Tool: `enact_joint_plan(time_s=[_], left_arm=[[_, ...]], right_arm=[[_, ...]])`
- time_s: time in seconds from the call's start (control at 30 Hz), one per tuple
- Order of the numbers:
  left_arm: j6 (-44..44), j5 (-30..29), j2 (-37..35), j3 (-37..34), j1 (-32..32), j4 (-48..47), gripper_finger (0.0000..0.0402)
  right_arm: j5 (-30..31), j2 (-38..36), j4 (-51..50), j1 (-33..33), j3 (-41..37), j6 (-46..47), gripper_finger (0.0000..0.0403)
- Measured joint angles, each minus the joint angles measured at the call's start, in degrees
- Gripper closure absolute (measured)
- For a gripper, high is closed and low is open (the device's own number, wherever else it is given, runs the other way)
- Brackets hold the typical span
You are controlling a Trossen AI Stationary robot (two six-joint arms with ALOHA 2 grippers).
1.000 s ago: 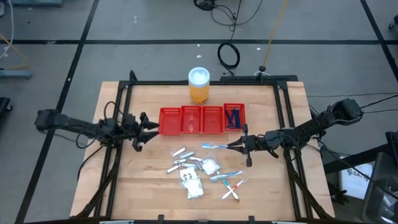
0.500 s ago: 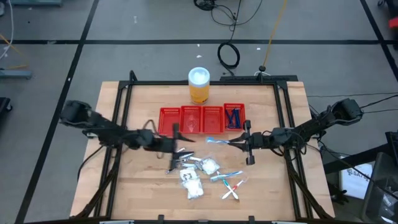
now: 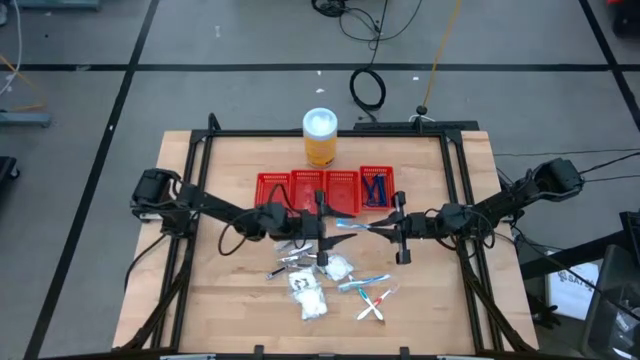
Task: Pick & Place Travel size toiletries
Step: Put the blue toothbrush in the left red basket
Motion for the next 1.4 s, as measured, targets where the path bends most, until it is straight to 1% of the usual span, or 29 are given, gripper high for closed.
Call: enact_joint_plan(time_s=[0.13,0.3,0.4,0.47,0.57,0.67,0.73,0.77,0.87,0.97,1.03,1.1,1.2,1.27,1.33,1.4], left_arm=[[-0.34,0.06,0.05,0.31,0.33,-0.21,0.0215],[-3.92,-0.24,0.04,0.31,1.26,0.0,0.0215],[-4.66,-0.2,0.04,0.31,1.75,-0.02,0.0216],[-4.35,-0.2,0.04,0.31,1.83,-0.03,0.0224],[-3.43,-0.08,0.04,0.31,1.81,-0.09,0.0263],[-2.1,0.0,0.04,0.31,1.79,-0.48,0.033],[-1.24,-0.37,0.04,0.31,1.79,-1.51,0.0378],[-1.24,-1.15,-0.03,0.32,1.82,-2.0,0.0388],[-2.45,-5.38,-1.3,0.31,1.78,-5.31,0.0386],[-3.0,-10.26,-4.8,0.33,1.68,-12.71,0.0394],[-4.86,-14.15,-7.55,0.33,1.61,-18.12,0.0394],[-7.09,-19.13,-10.73,0.33,1.34,-24.01,0.0391],[-10.07,-29.65,-15.68,0.42,0.6,-34.74,0.0396],[-15.48,-37.83,-18.34,0.42,0.42,-43.83,0.0395],[-23.7,-44.15,-20.96,0.4,0.42,-55.58,0.0392],[-33.44,-46.63,-23.08,0.4,0.71,-66.77,0.0395]], right_arm=[[0.04,0.0,-0.79,0.0,0.0,-0.03,0.039],[0.06,0.0,-1.26,0.0,0.0,0.12,0.039],[0.17,0.0,-1.69,0.0,0.0,0.6,0.039],[0.25,-0.01,-2.01,0.0,0.0,0.73,0.039],[0.34,-0.02,-2.25,0.0,0.0,0.73,0.039],[0.76,-0.02,-2.37,-0.02,0.0,0.37,0.0383],[2.3,-0.02,-3.08,0.0,0.0,0.88,0.0372],[3.31,-0.02,-3.91,0.02,0.0,1.32,0.0364],[4.78,-0.02,-7.44,0.11,0.0,1.6,0.0328],[4.7,-0.02,-11.18,0.2,0.0,1.79,0.0285],[4.74,-0.02,-12.23,0.17,0.0,2.92,0.0259],[4.76,-0.02,-12.34,0.17,0.0,3.82,0.0237],[4.74,-0.02,-12.61,0.17,0.0,4.69,0.0214],[4.75,-0.02,-12.58,0.17,0.0,4.71,0.0205],[4.83,-0.02,-12.92,0.17,0.0,4.82,0.0201],[4.82,-0.02,-12.92,0.17,0.0,4.89,0.02]])
